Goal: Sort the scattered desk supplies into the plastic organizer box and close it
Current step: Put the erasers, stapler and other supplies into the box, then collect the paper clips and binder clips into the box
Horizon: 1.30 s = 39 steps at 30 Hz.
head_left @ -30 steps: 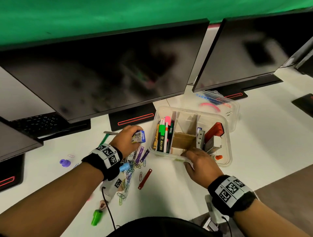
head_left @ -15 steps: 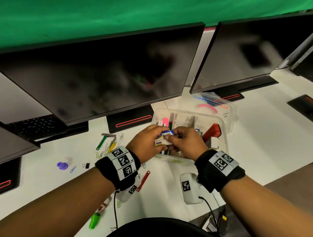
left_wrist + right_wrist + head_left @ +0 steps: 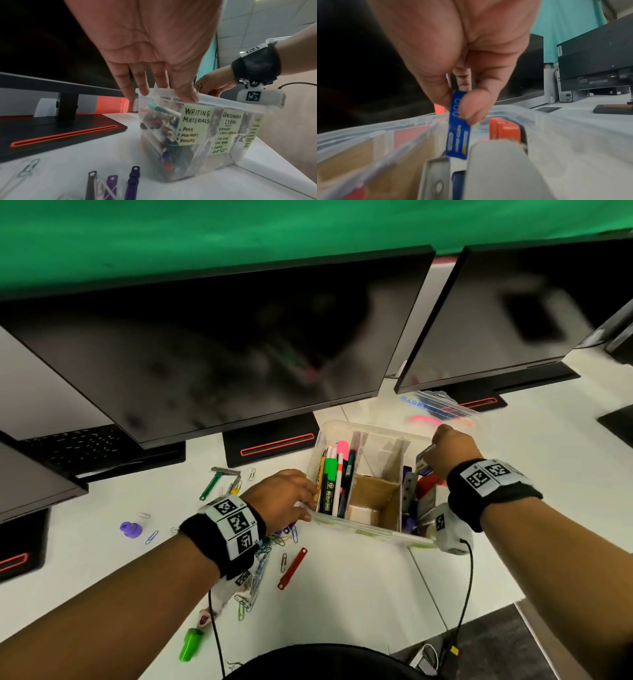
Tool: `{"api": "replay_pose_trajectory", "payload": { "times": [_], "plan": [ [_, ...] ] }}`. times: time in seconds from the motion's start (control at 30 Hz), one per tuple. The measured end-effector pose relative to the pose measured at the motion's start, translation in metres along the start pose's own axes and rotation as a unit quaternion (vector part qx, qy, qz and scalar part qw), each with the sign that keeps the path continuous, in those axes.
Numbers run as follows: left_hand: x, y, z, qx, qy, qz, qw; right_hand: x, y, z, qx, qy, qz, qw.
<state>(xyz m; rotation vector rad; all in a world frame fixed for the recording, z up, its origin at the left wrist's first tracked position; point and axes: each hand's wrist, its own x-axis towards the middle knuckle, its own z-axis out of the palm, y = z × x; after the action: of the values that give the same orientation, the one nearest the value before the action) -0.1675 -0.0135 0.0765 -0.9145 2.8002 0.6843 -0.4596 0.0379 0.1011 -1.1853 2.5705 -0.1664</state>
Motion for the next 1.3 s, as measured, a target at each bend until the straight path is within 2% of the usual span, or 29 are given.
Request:
{"api": "replay_pose_trajectory", "payload": {
  "times": [0.13, 0.27, 0.33, 0.43, 0.5, 0.6, 0.73, 0.83, 0.93, 1.03, 1.17, 1.3],
  "plan": [
    [0.002, 0.001, -0.001, -0.005, -0.004, -0.005, 1.000, 0.020, -0.006, 0.003, -0.086, -0.026, 0.014, 0.996],
    [0.001, 0.001, 0.000, -0.009, -0.007, -0.015, 1.000, 0.031, 0.002, 0.024, -0.167, -0.073, -0.004, 0.983],
    [0.002, 0.003, 0.000, -0.009, -0.011, -0.019, 1.000, 0.054, 0.018, 0.044, -0.185, -0.062, -0.008, 0.981],
    [0.000, 0.003, 0.002, -0.014, -0.015, -0.028, 0.999, 0.104, 0.047, 0.074, -0.197, -0.080, -0.009, 0.977],
    [0.000, 0.004, 0.002, -0.018, -0.013, -0.032, 0.999, 0.095, 0.043, 0.067, -0.219, -0.096, -0.002, 0.971],
    [-0.003, 0.004, 0.004, -0.024, -0.012, -0.039, 0.999, 0.050, 0.009, 0.039, -0.229, -0.072, -0.009, 0.971],
    [-0.009, 0.000, 0.004, -0.033, -0.002, -0.028, 0.999, -0.004, -0.044, -0.005, -0.152, -0.053, -0.024, 0.987],
    [-0.024, -0.015, -0.003, -0.041, 0.048, -0.061, 0.996, -0.034, -0.073, -0.009, -0.087, -0.025, -0.088, 0.992],
    [-0.047, -0.044, -0.009, -0.055, 0.067, -0.125, 0.988, -0.075, -0.102, 0.000, -0.028, -0.067, -0.154, 0.985],
    [-0.078, -0.074, -0.008, -0.043, 0.011, -0.200, 0.979, -0.112, -0.127, 0.017, -0.014, -0.122, -0.265, 0.956],
    [-0.113, -0.091, 0.006, -0.038, -0.064, -0.216, 0.974, -0.141, -0.148, 0.063, -0.067, -0.182, -0.410, 0.891],
    [-0.134, -0.092, 0.029, -0.040, -0.159, -0.214, 0.963, -0.156, -0.152, 0.116, -0.132, -0.242, -0.453, 0.848]
  ]
}}
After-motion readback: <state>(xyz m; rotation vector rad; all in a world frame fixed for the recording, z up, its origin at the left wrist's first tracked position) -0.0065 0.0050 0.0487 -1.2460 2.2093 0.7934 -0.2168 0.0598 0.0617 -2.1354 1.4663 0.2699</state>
